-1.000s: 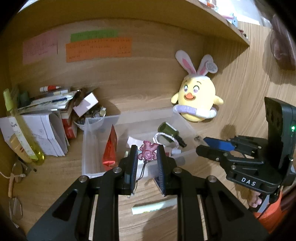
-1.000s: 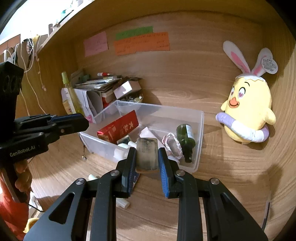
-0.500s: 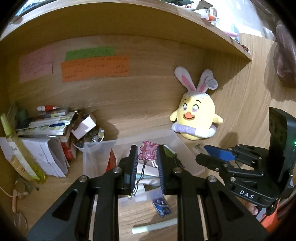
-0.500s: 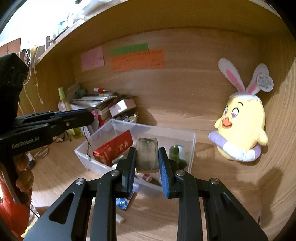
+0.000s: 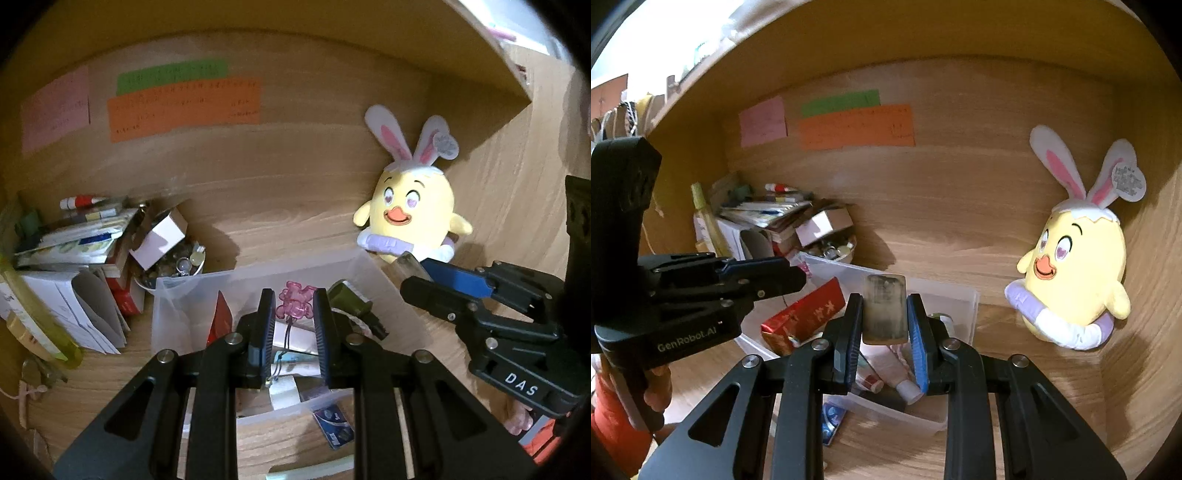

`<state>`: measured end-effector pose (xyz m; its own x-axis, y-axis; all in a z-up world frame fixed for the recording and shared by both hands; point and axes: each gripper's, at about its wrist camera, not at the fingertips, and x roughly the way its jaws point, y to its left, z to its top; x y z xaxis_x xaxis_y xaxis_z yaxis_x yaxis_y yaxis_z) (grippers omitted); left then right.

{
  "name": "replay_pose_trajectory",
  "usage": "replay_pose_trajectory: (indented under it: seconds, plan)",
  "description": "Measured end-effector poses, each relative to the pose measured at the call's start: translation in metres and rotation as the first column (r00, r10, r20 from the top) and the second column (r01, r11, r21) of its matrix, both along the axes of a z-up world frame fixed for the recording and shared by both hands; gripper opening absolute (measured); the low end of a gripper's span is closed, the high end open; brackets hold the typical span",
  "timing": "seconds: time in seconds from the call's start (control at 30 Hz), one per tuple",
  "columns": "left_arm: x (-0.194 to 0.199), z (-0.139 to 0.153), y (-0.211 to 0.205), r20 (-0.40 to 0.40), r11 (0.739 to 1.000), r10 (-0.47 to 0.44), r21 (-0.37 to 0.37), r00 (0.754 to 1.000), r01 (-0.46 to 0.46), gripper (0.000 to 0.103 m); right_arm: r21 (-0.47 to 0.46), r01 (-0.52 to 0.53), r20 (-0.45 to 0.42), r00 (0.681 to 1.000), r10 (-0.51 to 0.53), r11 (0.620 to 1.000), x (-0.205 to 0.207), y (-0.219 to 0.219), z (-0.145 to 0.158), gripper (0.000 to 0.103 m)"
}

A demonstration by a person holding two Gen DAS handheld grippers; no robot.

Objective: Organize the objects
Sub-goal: 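Carry the pink charm and glass cube over the clear bin with both tools, then open the left tool to drop the charm while the right tool releases the cube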

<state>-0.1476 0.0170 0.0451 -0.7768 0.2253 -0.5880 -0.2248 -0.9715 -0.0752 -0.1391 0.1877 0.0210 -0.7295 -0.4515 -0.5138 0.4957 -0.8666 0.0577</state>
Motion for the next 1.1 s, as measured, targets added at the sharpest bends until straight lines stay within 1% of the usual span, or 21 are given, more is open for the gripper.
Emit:
replay_pose_trajectory:
  seconds: [0.1, 0.3, 0.6, 0.77, 0.9, 1.1]
  plan:
    - [-0.007, -0.006, -0.001, 0.01, 1.0, 0.014, -0.006, 1.0, -0.014, 0.02, 0.014, 0.006, 0.029, 1.0, -0.006, 1.0, -0.009, -0.002, -0.01, 0.022]
    - [-0.018, -0.022, -0.005, 0.05, 1.0, 0.029, -0.014, 0.998, -0.029, 0.02, 0.003, 0.008, 0.092, 0.996, -0.009, 1.0, -0.024, -0.002, -0.025, 0.022]
    - [-0.034, -0.046, -0.01, 0.118, 0.999, 0.038, -0.003, 0.992, -0.038, 0.02, 0.042, 0.023, 0.176, 0.984, -0.03, 0.999, -0.045, -0.008, -0.054, 0.022]
    - [-0.038, -0.056, -0.008, 0.139, 0.999, 0.032, -0.012, 0.99, -0.031, 0.02, 0.065, 0.017, 0.2, 0.979, -0.03, 0.998, -0.052, -0.013, -0.064, 0.022]
    - [-0.04, -0.062, -0.01, 0.162, 1.0, 0.026, -0.006, 0.986, -0.025, 0.02, 0.104, 0.014, 0.195, 0.98, -0.034, 0.994, -0.052, -0.021, -0.07, 0.022]
    - [-0.041, -0.064, -0.015, 0.185, 0.999, 0.016, 0.026, 0.983, -0.021, 0.021, 0.148, 0.001, 0.195, 0.98, -0.031, 0.989, -0.052, -0.03, -0.077, 0.022]
